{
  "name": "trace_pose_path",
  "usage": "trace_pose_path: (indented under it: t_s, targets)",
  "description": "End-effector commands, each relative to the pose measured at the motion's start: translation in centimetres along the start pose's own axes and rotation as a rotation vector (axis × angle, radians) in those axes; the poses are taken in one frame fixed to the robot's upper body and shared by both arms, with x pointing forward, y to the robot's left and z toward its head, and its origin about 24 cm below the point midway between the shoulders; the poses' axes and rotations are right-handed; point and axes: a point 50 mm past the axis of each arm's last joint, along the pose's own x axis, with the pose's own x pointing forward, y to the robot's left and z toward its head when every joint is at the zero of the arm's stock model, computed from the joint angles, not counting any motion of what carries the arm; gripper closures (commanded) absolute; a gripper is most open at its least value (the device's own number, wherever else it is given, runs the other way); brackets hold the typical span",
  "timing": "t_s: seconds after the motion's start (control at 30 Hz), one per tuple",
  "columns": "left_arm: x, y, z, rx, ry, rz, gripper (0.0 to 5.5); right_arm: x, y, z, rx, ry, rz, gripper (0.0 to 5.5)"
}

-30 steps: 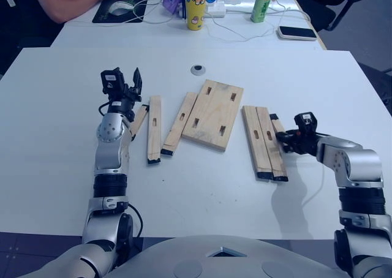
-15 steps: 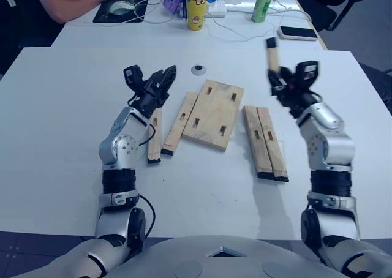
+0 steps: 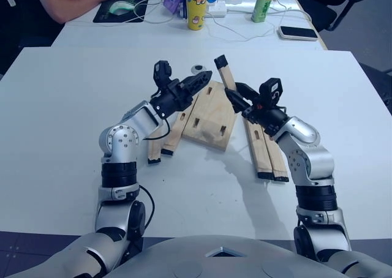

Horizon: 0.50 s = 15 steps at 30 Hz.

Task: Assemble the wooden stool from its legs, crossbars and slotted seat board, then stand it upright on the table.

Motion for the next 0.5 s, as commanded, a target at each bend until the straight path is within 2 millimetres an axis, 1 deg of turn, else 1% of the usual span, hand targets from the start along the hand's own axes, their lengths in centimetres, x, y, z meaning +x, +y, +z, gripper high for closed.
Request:
trace_pose_path:
  t_s: [0.03,0.3,0.43,0.5]
  targets:
    - [0.51,-0.38,0.18,0.018,0.028,-0.018,2.66,0.14,1.11,-0.17,-0.025,-0.002,0.061,4.17]
    - [0.68,-0.46,0.29,0.003,0.029,-0.030,2.66,0.19,1.80,-0.40,-0.046,-0.002,0.091,4.17]
    - [0.60,-0.46,0.39,-0.007,0.019,-0.031,3.20,0.18,1.80,-0.31,-0.057,-0.004,0.094,4.17]
    - [0.61,-0.51,0.42,-0.011,0.016,-0.037,3.57,0.19,1.82,-0.29,-0.063,-0.003,0.098,4.17]
